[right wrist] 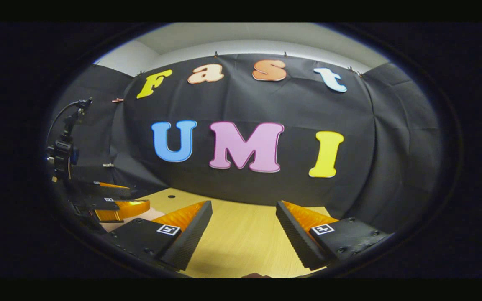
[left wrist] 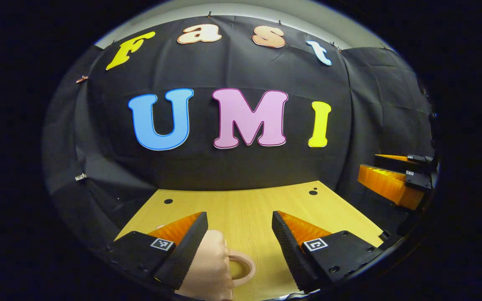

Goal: First open the suitcase, pack the skin care products into it, and then close the suitcase.

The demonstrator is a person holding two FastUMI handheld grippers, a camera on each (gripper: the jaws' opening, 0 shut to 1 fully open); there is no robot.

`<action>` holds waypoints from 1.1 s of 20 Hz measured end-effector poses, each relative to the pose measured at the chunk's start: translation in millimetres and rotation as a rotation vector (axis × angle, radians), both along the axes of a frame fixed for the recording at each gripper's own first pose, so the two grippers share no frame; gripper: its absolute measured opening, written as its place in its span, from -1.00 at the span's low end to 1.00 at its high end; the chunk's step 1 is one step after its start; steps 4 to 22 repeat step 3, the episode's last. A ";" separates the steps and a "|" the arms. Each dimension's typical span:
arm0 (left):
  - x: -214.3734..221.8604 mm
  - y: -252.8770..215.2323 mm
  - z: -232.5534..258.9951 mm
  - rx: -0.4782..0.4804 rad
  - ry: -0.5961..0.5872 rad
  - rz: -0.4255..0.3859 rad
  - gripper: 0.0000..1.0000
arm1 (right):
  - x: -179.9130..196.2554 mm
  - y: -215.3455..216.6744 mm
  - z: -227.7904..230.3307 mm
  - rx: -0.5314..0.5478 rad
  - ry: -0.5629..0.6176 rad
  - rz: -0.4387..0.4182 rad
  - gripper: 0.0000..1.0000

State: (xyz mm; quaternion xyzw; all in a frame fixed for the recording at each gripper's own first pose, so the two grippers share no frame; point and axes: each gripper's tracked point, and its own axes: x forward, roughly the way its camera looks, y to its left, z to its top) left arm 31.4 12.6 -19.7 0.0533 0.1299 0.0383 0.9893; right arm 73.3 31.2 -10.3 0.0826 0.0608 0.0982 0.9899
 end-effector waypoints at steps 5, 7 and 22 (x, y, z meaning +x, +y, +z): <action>-4.8 3.0 25.0 0.002 -0.059 0.015 0.93 | -2.6 5.5 9.4 0.009 -0.033 -0.016 0.94; -4.8 3.0 25.0 0.002 -0.059 0.015 0.93 | -2.6 5.5 9.4 0.009 -0.033 -0.016 0.94; -4.8 3.0 25.0 0.002 -0.059 0.015 0.93 | -2.6 5.5 9.4 0.009 -0.033 -0.016 0.94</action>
